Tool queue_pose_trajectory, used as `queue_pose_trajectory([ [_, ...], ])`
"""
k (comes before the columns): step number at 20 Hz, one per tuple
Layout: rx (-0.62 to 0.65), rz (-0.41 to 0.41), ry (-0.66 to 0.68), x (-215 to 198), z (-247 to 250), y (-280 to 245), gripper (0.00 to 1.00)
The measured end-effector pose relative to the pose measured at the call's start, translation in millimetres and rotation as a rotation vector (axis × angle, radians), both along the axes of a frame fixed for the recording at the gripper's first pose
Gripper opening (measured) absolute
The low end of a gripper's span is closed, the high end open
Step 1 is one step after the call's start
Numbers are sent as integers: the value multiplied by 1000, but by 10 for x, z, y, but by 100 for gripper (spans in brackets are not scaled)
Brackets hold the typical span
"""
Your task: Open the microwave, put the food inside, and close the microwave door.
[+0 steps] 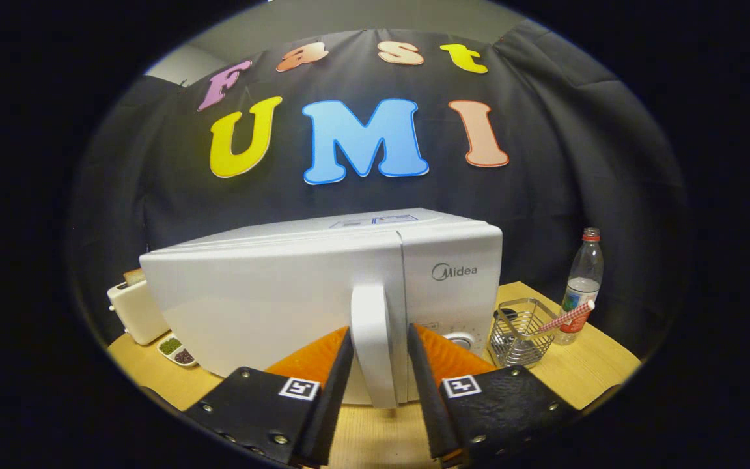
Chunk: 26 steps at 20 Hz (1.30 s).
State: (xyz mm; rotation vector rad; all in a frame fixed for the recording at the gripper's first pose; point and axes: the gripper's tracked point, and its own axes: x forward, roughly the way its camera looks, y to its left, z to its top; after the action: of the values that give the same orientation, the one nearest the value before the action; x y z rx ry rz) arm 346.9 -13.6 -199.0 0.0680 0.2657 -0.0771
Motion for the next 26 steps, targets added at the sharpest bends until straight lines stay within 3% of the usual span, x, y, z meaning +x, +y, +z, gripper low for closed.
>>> queue_pose_trajectory([
  [2,-41,2,-16,-5,6,81,44],
  [3,-82,-3,-27,7,13,77,33],
  [5,-85,-22,-18,1,-10,65,21],
  [7,-28,-28,5,18,-27,66,21],
  [8,-19,-21,8,-14,-6,76,13],
  [13,-67,3,-21,-288,23,148,13],
  [26,-43,113,-56,-1374,103,786,13],
])
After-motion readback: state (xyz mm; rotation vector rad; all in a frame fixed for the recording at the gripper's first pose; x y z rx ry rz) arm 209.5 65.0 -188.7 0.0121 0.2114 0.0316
